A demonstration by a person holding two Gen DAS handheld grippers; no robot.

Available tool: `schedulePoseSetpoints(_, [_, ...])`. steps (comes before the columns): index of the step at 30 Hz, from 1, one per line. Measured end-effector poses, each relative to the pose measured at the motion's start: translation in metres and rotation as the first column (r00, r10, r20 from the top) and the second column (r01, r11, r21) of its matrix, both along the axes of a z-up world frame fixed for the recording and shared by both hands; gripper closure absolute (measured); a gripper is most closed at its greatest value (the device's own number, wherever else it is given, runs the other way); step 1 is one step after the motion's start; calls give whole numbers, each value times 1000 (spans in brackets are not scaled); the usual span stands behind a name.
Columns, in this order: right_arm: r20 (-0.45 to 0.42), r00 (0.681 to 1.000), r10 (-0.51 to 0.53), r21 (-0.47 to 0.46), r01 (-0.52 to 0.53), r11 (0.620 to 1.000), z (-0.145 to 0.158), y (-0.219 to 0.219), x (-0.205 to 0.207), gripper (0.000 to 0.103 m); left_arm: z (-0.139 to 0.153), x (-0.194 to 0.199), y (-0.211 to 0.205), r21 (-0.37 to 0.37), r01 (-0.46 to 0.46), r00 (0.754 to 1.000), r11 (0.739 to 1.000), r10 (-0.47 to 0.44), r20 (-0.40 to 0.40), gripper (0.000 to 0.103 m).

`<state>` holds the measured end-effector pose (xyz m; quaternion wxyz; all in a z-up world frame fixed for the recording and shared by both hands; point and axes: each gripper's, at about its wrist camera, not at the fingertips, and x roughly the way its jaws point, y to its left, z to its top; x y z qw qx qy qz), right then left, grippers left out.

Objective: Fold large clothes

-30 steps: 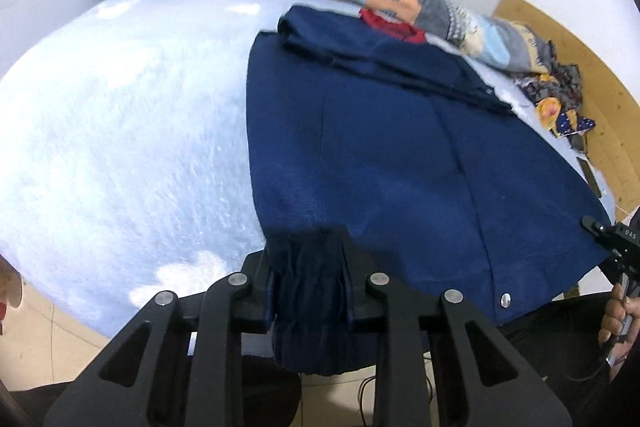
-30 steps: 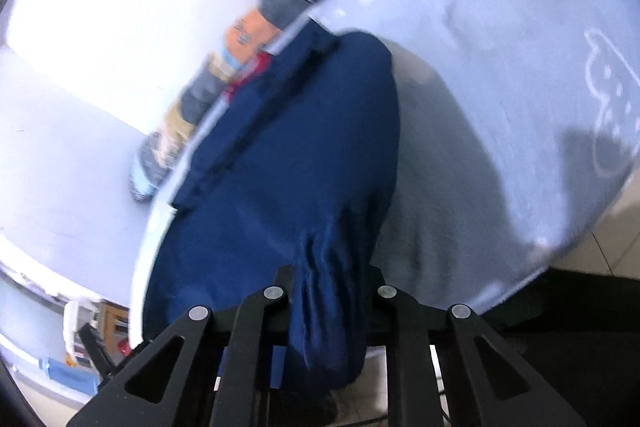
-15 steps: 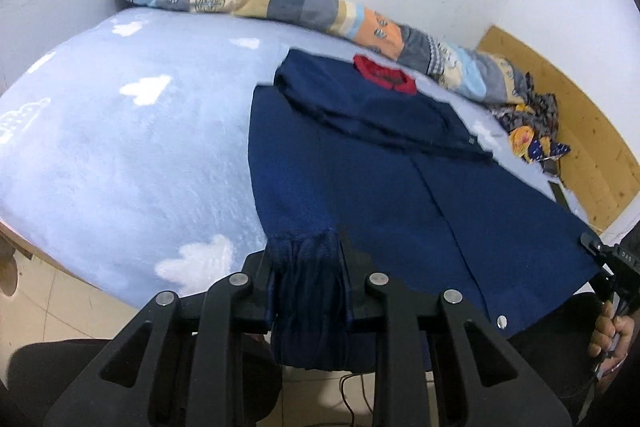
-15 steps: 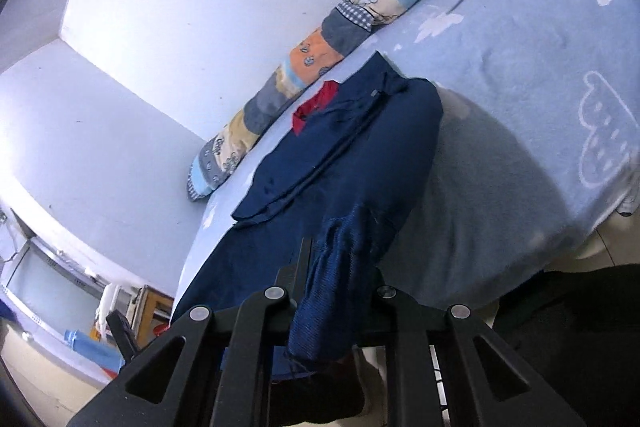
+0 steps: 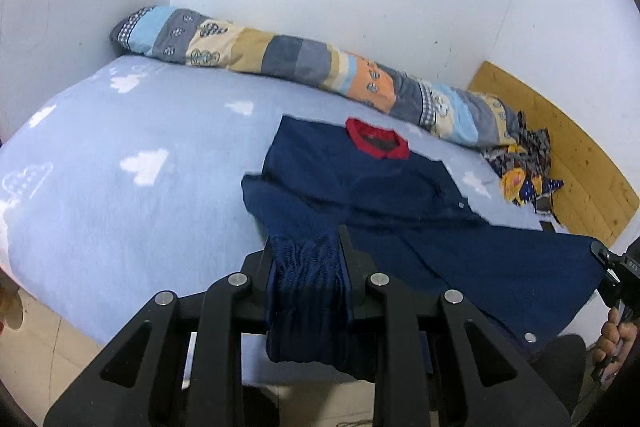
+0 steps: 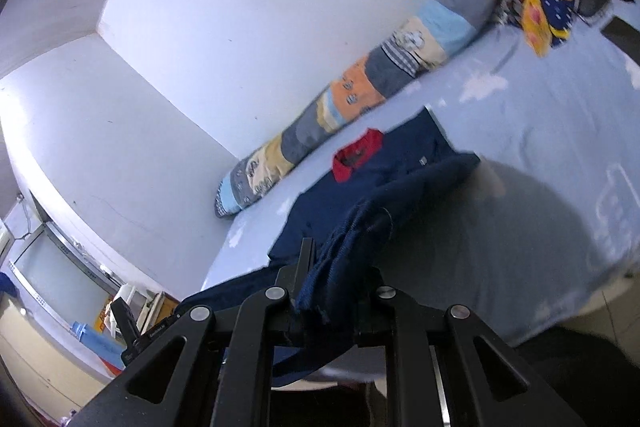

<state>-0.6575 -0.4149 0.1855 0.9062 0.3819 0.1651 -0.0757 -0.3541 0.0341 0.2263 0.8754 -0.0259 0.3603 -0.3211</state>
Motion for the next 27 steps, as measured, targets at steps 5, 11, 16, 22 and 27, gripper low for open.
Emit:
schedulePoseSetpoints(5, [32,999,-11,-22,11,1000,20,-11,18,90,16,22,-16,-12,-7,1000,1000,7,9,81])
schedulePoseSetpoints(11, [48,999,-25,-39,27,999,40,-28,46,91,34,53,-45,-6,-12,999,1000,12,36,81])
schedulePoseSetpoints(16, [46,998,-44,-46,46,998,59,-52,80,91,44,91,-70,-18,-25,1000,1000,26,10,81])
schedulePoseSetpoints(22, [25,998,-57,-55,58,997,74,-87,137,91,43,141,-109,2,-38,999,999,38,-7,80])
schedulePoseSetpoints(27, [-10,998,-62,-69,61,996,73,-121,200,91,28,196,-142,19,-64,997,998,64,-42,80])
